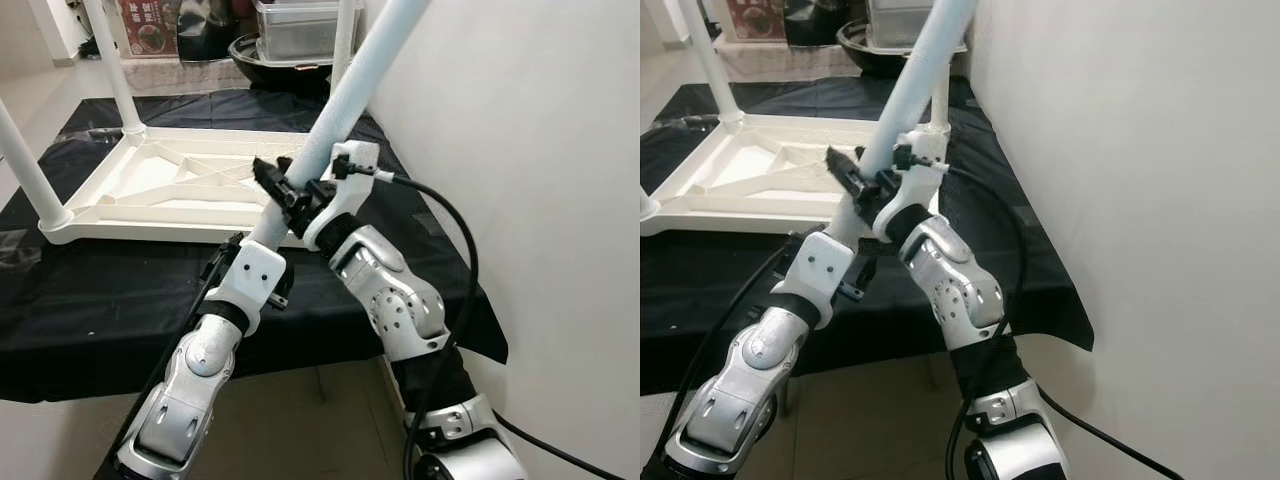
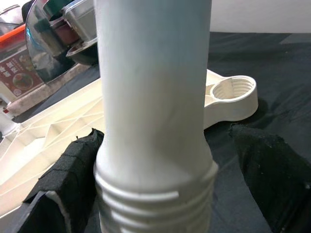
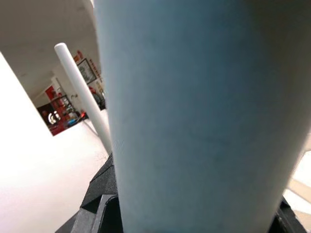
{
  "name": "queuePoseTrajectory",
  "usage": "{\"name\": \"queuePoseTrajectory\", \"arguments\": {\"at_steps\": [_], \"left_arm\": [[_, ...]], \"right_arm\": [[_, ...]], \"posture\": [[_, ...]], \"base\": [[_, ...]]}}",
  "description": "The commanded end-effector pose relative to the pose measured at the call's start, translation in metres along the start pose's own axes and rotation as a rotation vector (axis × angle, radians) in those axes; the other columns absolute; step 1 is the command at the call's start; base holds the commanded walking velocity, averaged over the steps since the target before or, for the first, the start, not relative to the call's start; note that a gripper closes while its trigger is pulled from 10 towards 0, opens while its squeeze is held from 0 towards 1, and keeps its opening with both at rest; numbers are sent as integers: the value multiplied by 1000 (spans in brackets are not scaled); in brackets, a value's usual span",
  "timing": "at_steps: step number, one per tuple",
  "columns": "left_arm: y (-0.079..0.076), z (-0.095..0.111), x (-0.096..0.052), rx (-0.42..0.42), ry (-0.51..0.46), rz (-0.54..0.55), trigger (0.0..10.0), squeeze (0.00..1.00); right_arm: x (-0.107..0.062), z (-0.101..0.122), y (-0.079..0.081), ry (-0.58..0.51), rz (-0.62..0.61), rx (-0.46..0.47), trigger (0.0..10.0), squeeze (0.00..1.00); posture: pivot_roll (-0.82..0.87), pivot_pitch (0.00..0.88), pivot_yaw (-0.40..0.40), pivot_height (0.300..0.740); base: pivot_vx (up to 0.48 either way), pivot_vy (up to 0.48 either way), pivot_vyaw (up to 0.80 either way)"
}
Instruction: Building children table
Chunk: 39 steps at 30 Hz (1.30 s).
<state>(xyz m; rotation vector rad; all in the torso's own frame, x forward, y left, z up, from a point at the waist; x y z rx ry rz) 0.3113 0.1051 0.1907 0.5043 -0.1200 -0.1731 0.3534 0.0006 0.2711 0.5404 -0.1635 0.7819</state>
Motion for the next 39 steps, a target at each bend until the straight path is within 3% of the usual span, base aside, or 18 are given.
{"name": "queuePoseTrajectory", "arguments": {"at_steps": [1, 14, 28, 29, 31, 32, 39], "left_arm": [[-7, -4, -2, 11, 13, -23, 10000, 0], [-15, -17, -2, -68, 97, -36, 10000, 0], [-9, -24, -2, -70, 136, -21, 10000, 0], [-8, -25, -1, -72, 138, -18, 9059, 0], [-7, -25, -1, -73, 140, -16, 9059, 0], [-7, -25, -1, -73, 134, -18, 0, 0], [-9, -22, -3, -80, 117, -25, 0, 0]], "right_arm": [[-2, -7, 4, 21, 18, 4, 10000, 0], [-5, -6, 9, 33, 41, 7, 10000, 0], [-6, -6, 13, 39, 61, 11, 10000, 0], [-6, -6, 14, 40, 66, 12, 10000, 0], [-6, -6, 15, 41, 69, 13, 10000, 0], [-7, -7, 16, 44, 73, 17, 10000, 0], [-9, -9, 20, 52, 89, 21, 10000, 0]], "posture": [[27, 91, -26, 740], [25, 94, -23, 740], [24, 94, -24, 740], [24, 94, -24, 740], [24, 94, -24, 740], [24, 94, -24, 740], [24, 94, -24, 740]], "base": [[0, 0, 0], [0, 0, 0], [0, 0, 0], [0, 0, 0], [0, 0, 0], [0, 0, 0], [0, 0, 0]]}}
Point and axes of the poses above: a point about 5 cm out from each wrist's last joint towards the gripper, its own x axis pointing out of the wrist towards the gripper, its own z axis along the axis of the wrist's last joint, y = z × x, the point moved 3 cm from there along x, pointing out of the wrist towards the gripper, and after that the axes turned 4 degrees about x, right-handed, at the moved point
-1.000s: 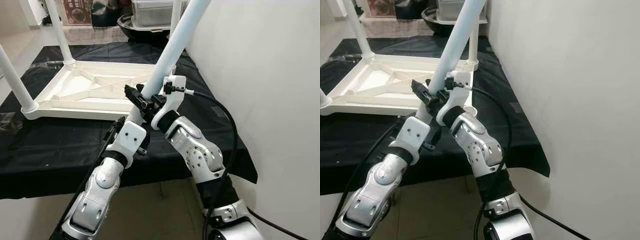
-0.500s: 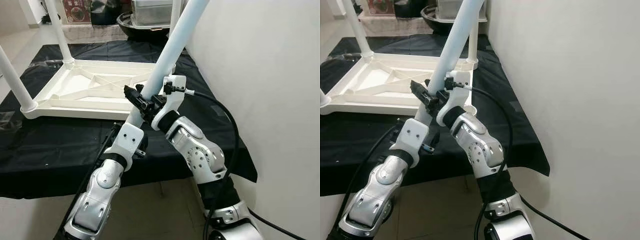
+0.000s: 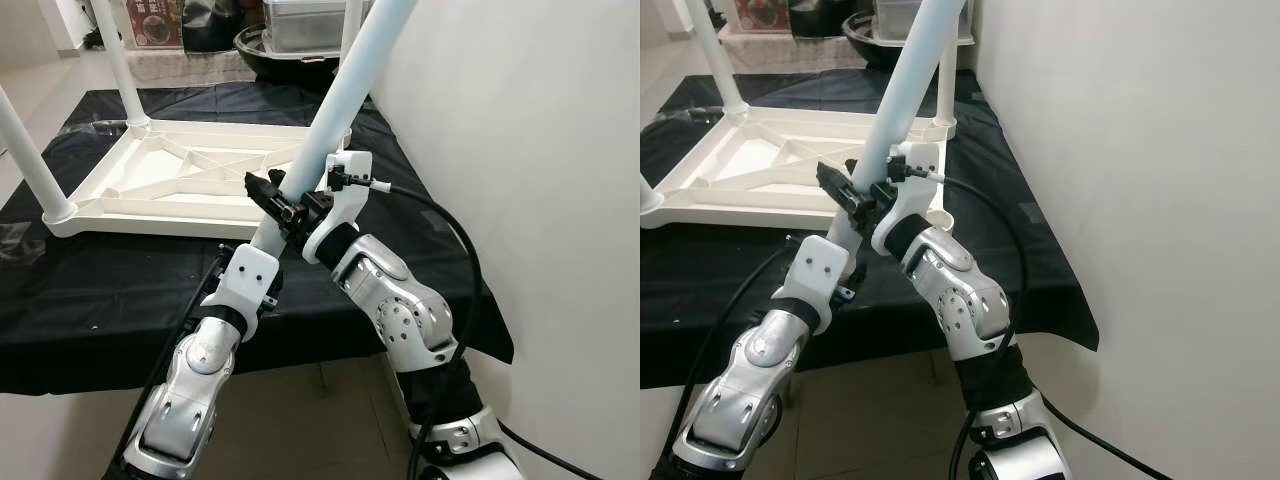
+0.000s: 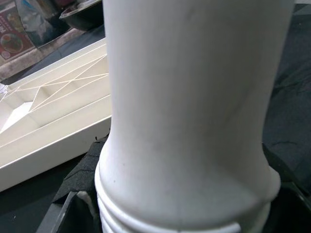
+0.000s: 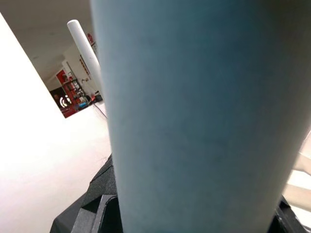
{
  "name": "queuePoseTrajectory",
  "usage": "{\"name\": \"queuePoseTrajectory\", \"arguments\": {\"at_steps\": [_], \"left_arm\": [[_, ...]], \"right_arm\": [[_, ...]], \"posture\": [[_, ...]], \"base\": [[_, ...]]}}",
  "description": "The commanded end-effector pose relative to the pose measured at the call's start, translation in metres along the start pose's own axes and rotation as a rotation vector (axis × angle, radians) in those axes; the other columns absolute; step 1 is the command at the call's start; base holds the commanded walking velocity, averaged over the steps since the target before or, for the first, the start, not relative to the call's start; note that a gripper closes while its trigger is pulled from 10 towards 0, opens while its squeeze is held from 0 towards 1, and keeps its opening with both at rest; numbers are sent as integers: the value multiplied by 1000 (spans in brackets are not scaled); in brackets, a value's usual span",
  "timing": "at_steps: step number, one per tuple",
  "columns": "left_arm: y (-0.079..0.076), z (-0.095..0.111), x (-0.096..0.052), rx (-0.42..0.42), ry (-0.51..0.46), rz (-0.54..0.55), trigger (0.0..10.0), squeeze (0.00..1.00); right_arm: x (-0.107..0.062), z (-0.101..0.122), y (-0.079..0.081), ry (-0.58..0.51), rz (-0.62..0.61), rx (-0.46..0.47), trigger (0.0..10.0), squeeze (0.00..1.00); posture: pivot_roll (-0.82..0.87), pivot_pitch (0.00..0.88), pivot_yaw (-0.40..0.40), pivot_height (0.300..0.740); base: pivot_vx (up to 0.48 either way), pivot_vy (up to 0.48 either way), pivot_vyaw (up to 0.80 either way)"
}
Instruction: Building children table
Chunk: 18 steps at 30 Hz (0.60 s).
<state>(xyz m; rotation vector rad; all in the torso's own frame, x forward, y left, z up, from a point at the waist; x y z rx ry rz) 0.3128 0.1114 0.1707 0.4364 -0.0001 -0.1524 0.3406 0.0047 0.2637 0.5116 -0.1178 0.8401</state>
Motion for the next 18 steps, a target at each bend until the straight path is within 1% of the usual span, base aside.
{"name": "queuePoseTrajectory", "arguments": {"at_steps": [1, 7, 8, 10, 11, 12, 13, 14, 15, 16, 17, 18], "left_arm": [[-5, -2, -1, -1, 3, -20, 0, 0], [-3, -3, -1, -1, 4, -11, 0, 0], [-3, -3, -1, -5, 7, -11, 10000, 0], [-4, -2, 0, -20, -2, -14, 10000, 0], [-4, -1, 0, -27, -6, -13, 10000, 0], [-4, -1, 0, -27, -6, -13, 10000, 0], [-4, 0, -1, -44, -15, -17, 10000, 0], [-3, 1, -3, -69, -22, -23, 10000, 0], [-3, 1, -3, -69, -22, -23, 10000, 0], [-3, 2, -5, -95, -33, -38, 10000, 0], [-3, 2, -5, -95, -33, -38, 10000, 0], [-4, 2, -8, -118, -40, -56, 10000, 0]], "right_arm": [[1, 0, 12, -12, 46, 21, 10000, 0], [-1, -4, 12, 1, 48, 11, 10000, 0], [-1, -5, 12, 7, 51, 2, 10000, 0], [-1, -6, 11, 7, 54, -16, 10000, 0], [-1, -7, 11, 8, 61, -28, 10000, 506], [-1, -7, 11, 8, 61, -28, 10000, 506], [-2, -7, 10, 6, 75, -47, 10000, 1000], [-3, -6, 7, 8, 84, -50, 10000, 1000], [-3, -6, 7, 8, 84, -50, 10000, 1000], [-4, -6, 4, 9, 92, -51, 10000, 1000], [-4, -6, 4, 9, 92, -51, 10000, 1000], [-5, -4, 1, 11, 100, -47, 10000, 1000]], "posture": [[24, 94, -24, 740], [16, 91, -23, 740], [16, 91, -23, 740], [19, 85, -22, 740], [19, 85, -22, 740], [19, 85, -22, 740], [17, 82, -17, 740], [17, 82, -17, 740], [17, 82, -17, 740], [17, 79, -13, 740], [17, 79, -13, 740], [17, 79, -13, 740]], "base": [[0, 0, 0], [0, 0, 0], [0, 0, 0], [0, 0, 0], [0, 0, 0], [0, 0, 0], [0, 0, 0], [0, 0, 0], [0, 0, 0], [0, 0, 0], [0, 0, 0], [0, 0, 0]]}}
Point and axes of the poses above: a point about 5 cm out from each wrist's last joint towards the gripper, its own x axis pointing out of the wrist towards the gripper, its own z axis along the axis of the wrist's last joint, y = z × x, the point moved 3 cm from there along x, pointing out of the wrist towards the gripper, and after that the axes turned 4 degrees about x, right-handed, at the moved point
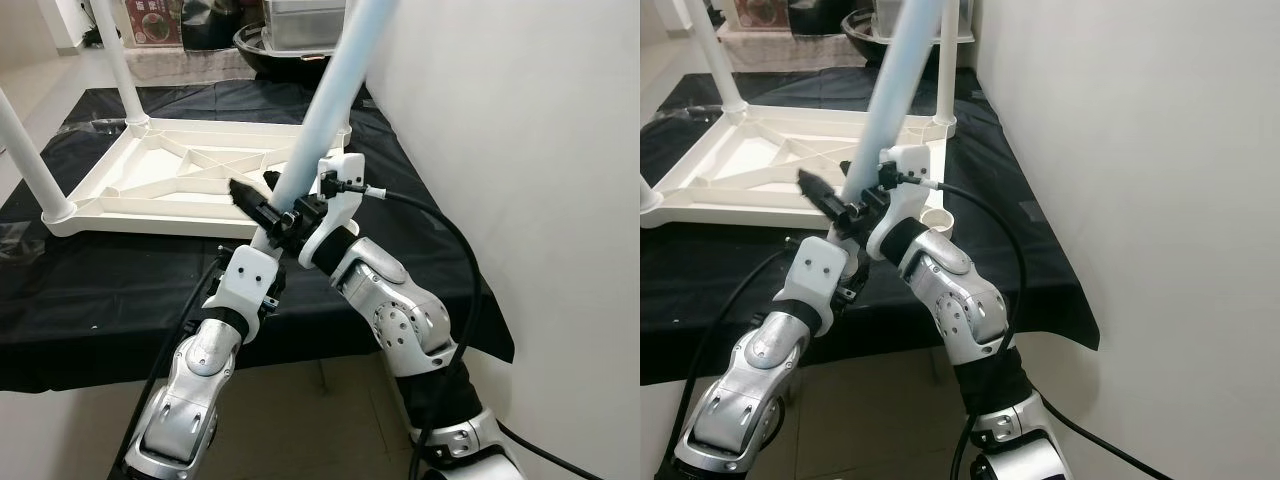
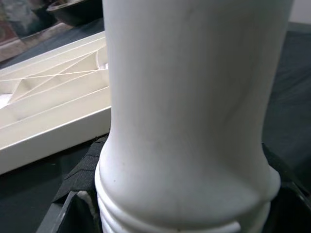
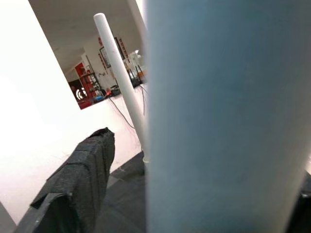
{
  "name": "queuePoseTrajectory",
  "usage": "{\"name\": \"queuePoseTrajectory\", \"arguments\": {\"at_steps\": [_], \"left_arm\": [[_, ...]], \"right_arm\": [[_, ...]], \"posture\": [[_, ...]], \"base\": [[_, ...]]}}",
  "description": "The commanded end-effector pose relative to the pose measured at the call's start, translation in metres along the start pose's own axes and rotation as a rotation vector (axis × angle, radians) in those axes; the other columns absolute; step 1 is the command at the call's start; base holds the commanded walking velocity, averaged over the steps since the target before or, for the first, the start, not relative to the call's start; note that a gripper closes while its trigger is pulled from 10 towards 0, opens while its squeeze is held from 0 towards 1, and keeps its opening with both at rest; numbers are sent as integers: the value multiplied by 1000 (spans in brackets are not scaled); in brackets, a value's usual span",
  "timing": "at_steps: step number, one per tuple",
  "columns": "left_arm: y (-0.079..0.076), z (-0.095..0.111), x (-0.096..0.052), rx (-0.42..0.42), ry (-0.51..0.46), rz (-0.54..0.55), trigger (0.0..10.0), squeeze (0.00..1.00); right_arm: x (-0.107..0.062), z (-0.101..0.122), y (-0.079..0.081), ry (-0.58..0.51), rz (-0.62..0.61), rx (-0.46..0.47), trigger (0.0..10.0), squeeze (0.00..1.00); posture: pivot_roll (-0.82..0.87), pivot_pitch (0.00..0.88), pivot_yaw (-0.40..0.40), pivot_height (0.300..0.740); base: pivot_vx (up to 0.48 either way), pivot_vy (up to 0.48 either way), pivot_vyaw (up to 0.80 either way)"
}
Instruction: Building children table
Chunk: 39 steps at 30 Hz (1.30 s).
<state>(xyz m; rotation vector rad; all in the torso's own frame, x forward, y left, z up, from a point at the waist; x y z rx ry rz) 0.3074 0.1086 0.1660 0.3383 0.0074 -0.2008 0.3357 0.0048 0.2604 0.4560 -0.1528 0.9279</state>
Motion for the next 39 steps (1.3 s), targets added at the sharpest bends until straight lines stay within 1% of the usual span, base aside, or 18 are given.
{"name": "queuePoseTrajectory", "arguments": {"at_steps": [1, 2, 4, 6, 7, 8, 10, 12, 13, 14, 16, 17, 19, 21, 25, 29, 32, 39], "left_arm": [[-2, 4, -10, -56, -43, -46, 10000, 0], [-5, 1, -17, -115, -43, -85, 10000, 0], [-5, 1, -17, -115, -43, -85, 10000, 0], [-15, -6, -36, -208, -30, -169, 10000, 0], [-15, -6, -36, -208, -30, -169, 10000, 0], [-19, -10, -45, -239, -15, -201, 10000, 0], [-19, -10, -45, -239, -15, -201, 10000, 0], [-21, -12, -51, -254, -6, -219, 10000, 0], [-25, -14, -61, -306, 6, -257, 10000, 0], [-25, -14, -61, -306, 6, -257, 10000, 0], [-29, -14, -70, -353, 7, -300, 10000, 0], [-31, -14, -79, -404, 8, -343, 10000, 0], [-31, -14, -79, -404, 8, -343, 10000, 0], [-33, -15, -90, -460, 7, -400, 10000, 0], [-34, -15, -92, -482, 11, -414, 10000, 0], [-44, -14, -102, -537, 14, -495, 10000, 0], [-53, -14, -110, -553, 32, -566, 10000, 0], [-55, -19, -116, -577, 64, -622, 10000, 0]], "right_arm": [[-3, -1, -7, 17, 21, 1, 10000, 0], [-6, -2, -13, 51, 65, 29, 10000, 0], [-6, -2, -13, 51, 65, 29, 10000, 0], [-16, -5, -20, 122, 170, 43, 10000, 0], [-16, -5, -20, 122, 170, 43, 10000, 0], [-22, -3, -20, 148, 236, 67, 10000, 0], [-22, -3, -20, 148, 236, 67, 10000, 0], [-25, -1, -19, 161, 276, 82, 10000, 0], [-29, 1, -16, 192, 357, 99, 10000, 0], [-29, 1, -16, 192, 357, 99, 10000, 0], [-35, 4, -11, 224, 441, 124, 10000, 0], [-41, 7, -6, 256, 527, 170, 10000, 0], [-41, 7, -6, 256, 527, 170, 10000, 0], [-49, 11, 2, 294, 644, 235, 10000, 0], [-50, 10, 4, 304, 670, 250, 10000, 0], [-53, 4, 8, 354, 758, 276, 10000, 0], [-53, -1, 12, 384, 791, 296, 10000, 0], [-52, -3, 16, 409, 820, 327, 10000, 0]], "posture": [[26, 75, -7, 740], [26, 75, -7, 740], [26, 75, -7, 740], [31, 70, -2, 740], [31, 70, -2, 740], [31, 70, -2, 740], [31, 70, -2, 740], [31, 70, -2, 740], [37, 68, -1, 740], [37, 68, -1, 740], [40, 67, 0, 740], [43, 67, -2, 740], [43, 67, -2, 740], [43, 67, -2, 740], [43, 72, -6, 740], [42, 77, -7, 740], [42, 77, -7, 740], [35, 85, -7, 740]], "base": [[0, 0, 0], [0, 0, 0], [0, 0, 0], [0, 0, 0], [0, 0, 0], [0, 0, 0], [0, 0, 0], [0, 0, 0], [0, 0, 0], [0, 0, 0], [0, 0, 0], [0, 0, 0], [0, 0, 0], [0, 0, 0], [0, 0, 0], [0, 0, 0], [0, 0, 0], [0, 0, 0]]}}
Point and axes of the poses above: a point about 5 cm out from each wrist's last joint towards the gripper, its own x axis pointing out of the wrist towards the gripper, its own z axis along the axis of the wrist's last joint, y = z × x, the point moved 3 cm from there along x, pointing out of the wrist towards the gripper, and after that the axes turned 4 degrees about x, right-handed, at the moved point
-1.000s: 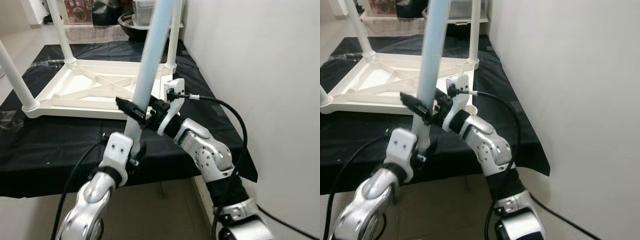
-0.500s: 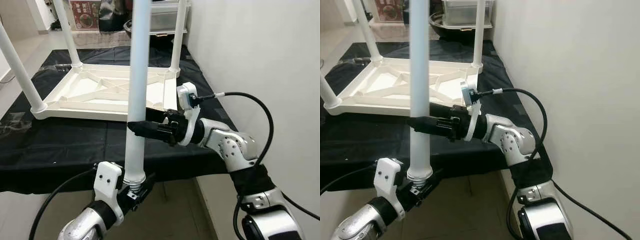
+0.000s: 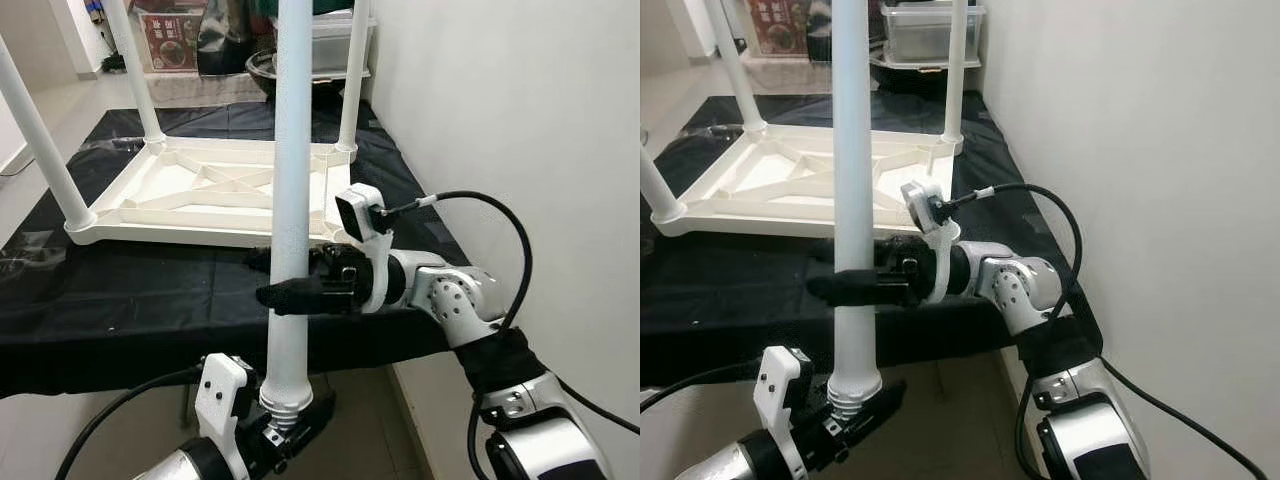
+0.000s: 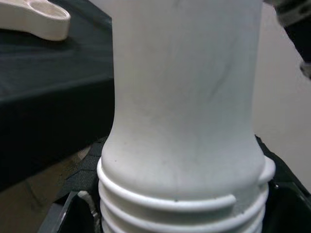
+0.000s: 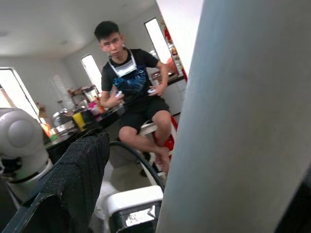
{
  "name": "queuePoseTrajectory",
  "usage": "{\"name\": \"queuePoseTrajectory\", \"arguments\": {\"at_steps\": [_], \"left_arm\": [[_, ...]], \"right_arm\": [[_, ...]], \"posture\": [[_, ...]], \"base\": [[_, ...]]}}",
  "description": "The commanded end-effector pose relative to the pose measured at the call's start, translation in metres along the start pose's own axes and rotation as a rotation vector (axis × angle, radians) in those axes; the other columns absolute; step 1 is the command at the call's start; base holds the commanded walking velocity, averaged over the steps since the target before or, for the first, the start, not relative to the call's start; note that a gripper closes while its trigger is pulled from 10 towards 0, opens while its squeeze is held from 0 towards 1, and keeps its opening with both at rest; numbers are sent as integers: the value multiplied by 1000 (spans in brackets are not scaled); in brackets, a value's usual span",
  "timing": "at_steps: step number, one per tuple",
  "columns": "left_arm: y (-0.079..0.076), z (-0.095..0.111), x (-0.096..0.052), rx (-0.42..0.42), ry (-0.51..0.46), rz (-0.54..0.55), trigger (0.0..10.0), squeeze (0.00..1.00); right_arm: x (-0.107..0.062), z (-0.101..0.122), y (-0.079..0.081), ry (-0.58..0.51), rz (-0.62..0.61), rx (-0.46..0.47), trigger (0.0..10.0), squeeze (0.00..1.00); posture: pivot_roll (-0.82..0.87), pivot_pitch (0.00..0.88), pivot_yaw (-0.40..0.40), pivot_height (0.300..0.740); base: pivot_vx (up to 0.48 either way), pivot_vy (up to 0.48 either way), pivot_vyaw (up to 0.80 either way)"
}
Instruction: Building children table
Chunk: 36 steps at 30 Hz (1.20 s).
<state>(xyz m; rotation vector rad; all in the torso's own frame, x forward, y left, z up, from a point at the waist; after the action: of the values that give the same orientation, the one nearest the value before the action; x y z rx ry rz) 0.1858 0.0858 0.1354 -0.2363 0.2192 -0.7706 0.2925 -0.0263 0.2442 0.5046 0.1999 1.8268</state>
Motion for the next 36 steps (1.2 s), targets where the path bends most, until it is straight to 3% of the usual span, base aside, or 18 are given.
{"name": "queuePoseTrajectory", "arguments": {"at_steps": [1, 11, 30, 31, 34, 35, 36], "left_arm": [[-1, -1, -3, -12, 10, -14, 10000, 0], [4, -9, -9, 25, 70, -36, 10000, 0], [6, -10, -9, 19, 82, -52, 10000, 0], [6, -10, -9, 17, 81, -51, 10000, 0], [6, -10, -9, 17, 81, -51, 10000, 0], [6, -10, -9, 15, 80, -51, 10000, 0], [6, -10, -9, 15, 80, -51, 10000, 0]], "right_arm": [[3, 1, 1, 14, 17, 5, 10000, 0], [7, -3, 0, 33, 34, 56, 10000, 0], [13, -5, 3, 44, 61, 94, 10000, 0], [13, -5, 3, 46, 63, 95, 8235, 0], [13, -5, 3, 46, 63, 95, 8235, 0], [13, -6, 3, 48, 65, 95, 4078, 0], [13, -6, 3, 48, 65, 95, 4078, 0]], "posture": [[35, 85, -7, 740], [35, 88, -7, 740], [31, 94, -8, 740], [31, 94, -8, 740], [31, 94, -8, 740], [31, 95, -7, 740], [31, 95, -7, 740]], "base": [[0, 0, 0], [0, 0, 0], [0, 0, 0], [0, 0, 0], [0, 0, 0], [0, 0, 0], [0, 0, 0]]}}
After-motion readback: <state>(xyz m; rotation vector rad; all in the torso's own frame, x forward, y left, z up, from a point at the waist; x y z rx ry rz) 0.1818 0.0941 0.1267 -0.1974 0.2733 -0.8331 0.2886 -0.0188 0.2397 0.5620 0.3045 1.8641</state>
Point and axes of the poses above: a point about 5 cm out from each wrist's last joint towards the gripper, its own x axis pointing out of the wrist towards the gripper, its own z axis along the axis of the wrist's last joint, y = z × x, the point moved 3 cm from there along x, pointing out of the wrist towards the gripper, and after that the axes turned 4 degrees about x, right-handed, at the moved point
